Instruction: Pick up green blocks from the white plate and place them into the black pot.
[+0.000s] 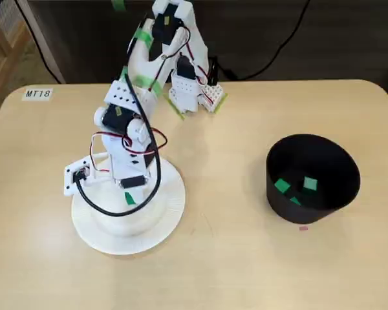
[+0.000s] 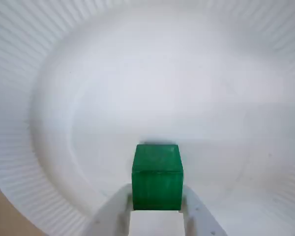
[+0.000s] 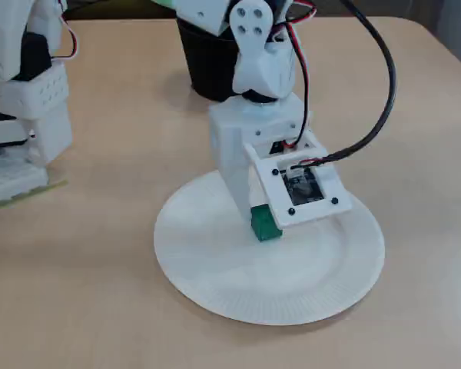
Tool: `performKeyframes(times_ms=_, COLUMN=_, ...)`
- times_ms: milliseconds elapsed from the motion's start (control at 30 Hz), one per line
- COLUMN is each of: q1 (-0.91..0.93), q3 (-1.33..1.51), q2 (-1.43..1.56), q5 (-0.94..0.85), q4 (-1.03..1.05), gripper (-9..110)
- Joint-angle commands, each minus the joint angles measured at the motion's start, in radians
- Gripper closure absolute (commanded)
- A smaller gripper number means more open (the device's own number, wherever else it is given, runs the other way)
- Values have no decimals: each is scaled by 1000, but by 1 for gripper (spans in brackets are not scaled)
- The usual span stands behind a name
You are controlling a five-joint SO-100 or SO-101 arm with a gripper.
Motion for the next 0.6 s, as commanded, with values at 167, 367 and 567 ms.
performKeyframes(times_ms=167, q1=-17, q3=-44, q2=75, q5=29, q4=-11, gripper=104)
performKeyframes(times_ms=367, q1=-64, q3=-44, q2=183, q5=77, q4=-54, gripper=104)
performKeyframes(times_ms=567, q1=-100, q3=-44, q2=120, q5=160, q4=-11, gripper=101)
